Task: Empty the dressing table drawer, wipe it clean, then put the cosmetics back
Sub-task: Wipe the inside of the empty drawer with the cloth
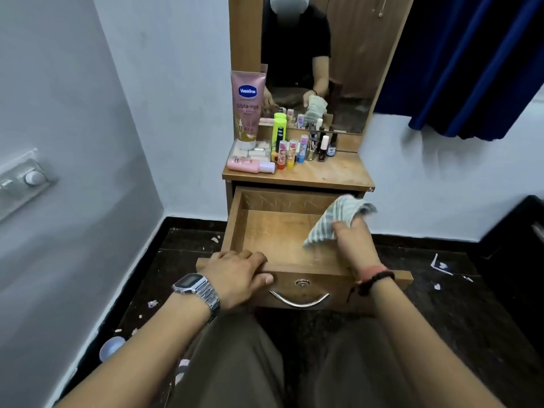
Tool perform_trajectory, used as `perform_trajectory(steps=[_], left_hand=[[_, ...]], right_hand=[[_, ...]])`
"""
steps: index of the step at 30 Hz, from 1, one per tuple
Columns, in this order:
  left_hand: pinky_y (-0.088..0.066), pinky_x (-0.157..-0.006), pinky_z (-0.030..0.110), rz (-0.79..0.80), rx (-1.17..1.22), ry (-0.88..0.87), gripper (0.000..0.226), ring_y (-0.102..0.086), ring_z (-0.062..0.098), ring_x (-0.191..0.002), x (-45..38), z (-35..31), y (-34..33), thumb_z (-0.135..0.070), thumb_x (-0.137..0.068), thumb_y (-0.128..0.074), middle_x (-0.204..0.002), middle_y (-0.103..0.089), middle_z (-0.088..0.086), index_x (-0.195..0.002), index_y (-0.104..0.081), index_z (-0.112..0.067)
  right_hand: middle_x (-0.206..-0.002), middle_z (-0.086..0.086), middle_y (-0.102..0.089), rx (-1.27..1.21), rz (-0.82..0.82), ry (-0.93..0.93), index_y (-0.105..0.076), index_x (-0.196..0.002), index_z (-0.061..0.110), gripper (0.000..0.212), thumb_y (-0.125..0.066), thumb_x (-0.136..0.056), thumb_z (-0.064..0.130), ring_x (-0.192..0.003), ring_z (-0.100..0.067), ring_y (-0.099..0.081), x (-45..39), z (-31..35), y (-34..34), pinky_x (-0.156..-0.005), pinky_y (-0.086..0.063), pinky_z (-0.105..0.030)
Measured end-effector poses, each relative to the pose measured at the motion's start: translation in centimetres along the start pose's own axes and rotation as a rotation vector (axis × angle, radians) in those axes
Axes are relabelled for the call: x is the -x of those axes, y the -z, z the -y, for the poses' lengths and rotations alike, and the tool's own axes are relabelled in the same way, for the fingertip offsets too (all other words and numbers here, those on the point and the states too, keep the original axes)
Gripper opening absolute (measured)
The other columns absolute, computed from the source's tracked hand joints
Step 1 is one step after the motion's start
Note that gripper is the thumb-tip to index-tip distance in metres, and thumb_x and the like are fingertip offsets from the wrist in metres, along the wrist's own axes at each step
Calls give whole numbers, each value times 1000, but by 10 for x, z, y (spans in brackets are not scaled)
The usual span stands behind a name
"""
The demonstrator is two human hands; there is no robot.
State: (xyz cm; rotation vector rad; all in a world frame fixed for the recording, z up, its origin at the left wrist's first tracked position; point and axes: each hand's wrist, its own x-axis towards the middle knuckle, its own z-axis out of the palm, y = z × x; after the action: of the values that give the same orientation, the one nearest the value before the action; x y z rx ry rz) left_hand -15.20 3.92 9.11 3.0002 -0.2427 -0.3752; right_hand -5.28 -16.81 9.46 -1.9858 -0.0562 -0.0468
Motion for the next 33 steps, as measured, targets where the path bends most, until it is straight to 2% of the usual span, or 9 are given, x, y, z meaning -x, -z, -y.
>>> perform_trajectory(steps=[3, 5, 7, 9, 13, 23, 28, 31, 33], left_hand=[[-28, -101, 38, 6, 26, 5, 50, -46, 20, -122, -1, 1, -2, -59, -95, -20, -131, -51, -6, -129, -42, -30], [-29, -100, 39, -36, 67, 29, 50, -44, 19, -122, -2, 3, 0, -57, -96, -17, -129, -48, -6, -126, -46, -30], [-33, -98, 40, -181, 65, 103, 47, -40, 19, -123, -4, 12, 1, -52, -98, -19, -131, -43, -6, -126, -48, -29], [-39, -96, 42, -336, 70, 234, 44, -41, 22, -123, -6, 26, -1, -47, -98, -26, -135, -40, -2, -130, -46, -25], [-42, -92, 40, -254, 339, 400, 41, -51, 33, -117, -15, 44, -15, -33, -97, -32, -133, -51, 11, -133, -45, -18], [-43, -80, 39, -317, 282, 424, 39, -57, 38, -106, -19, 40, -20, -24, -94, -34, -121, -61, 17, -129, -50, -18], [-42, -79, 39, -287, 261, 413, 38, -55, 40, -108, -21, 43, -22, -25, -94, -33, -125, -59, 17, -127, -50, -18], [-40, -79, 38, -272, 252, 401, 36, -55, 39, -108, -21, 42, -22, -25, -94, -33, -124, -58, 18, -124, -52, -17], [-39, -76, 38, -272, 231, 389, 33, -56, 40, -105, -22, 44, -22, -25, -93, -33, -120, -59, 19, -118, -53, -17]], right_hand=[[-118, -11, -59, 633, 279, 75, -46, -129, 14, 40, -50, -94, 32, -106, -29, -60, -30, -11, -15, -92, -48, -36], [-134, -9, -53, 792, 567, -31, -46, -137, 13, 54, -51, -94, 47, -119, -27, -53, -43, -16, -28, -99, -41, -33], [-140, -9, -50, 886, 694, -92, -47, -138, 12, 61, -47, -94, 54, -125, -26, -49, -54, -18, -41, -103, -38, -33], [-143, -10, -48, 953, 612, -40, -41, -141, 11, 65, -56, -91, 49, -128, -27, -48, -68, -23, -53, -104, -39, -34], [-133, -14, -55, 1089, 517, 19, -43, -137, 14, 67, -68, -83, 44, -118, -31, -54, -88, -26, -75, -96, -47, -37], [-131, -15, -56, 969, 560, 306, -42, -141, 20, 51, -51, -91, 12, -119, -31, -53, -78, -17, -138, -87, -41, -32], [-100, -6, -58, 976, 751, 448, -58, -115, 14, 27, -63, -89, 19, -89, -23, -54, -52, -5, -141, -63, -36, -25], [-93, -9, -65, 940, 833, 372, -64, -99, 7, 15, -60, -87, 15, -81, -24, -57, -39, -3, -131, -64, -41, -27], [-80, -10, -65, 851, 738, 226, -61, -81, 7, 12, -54, -89, 13, -76, -25, -60, -40, 3, -122, -58, -44, -25]])
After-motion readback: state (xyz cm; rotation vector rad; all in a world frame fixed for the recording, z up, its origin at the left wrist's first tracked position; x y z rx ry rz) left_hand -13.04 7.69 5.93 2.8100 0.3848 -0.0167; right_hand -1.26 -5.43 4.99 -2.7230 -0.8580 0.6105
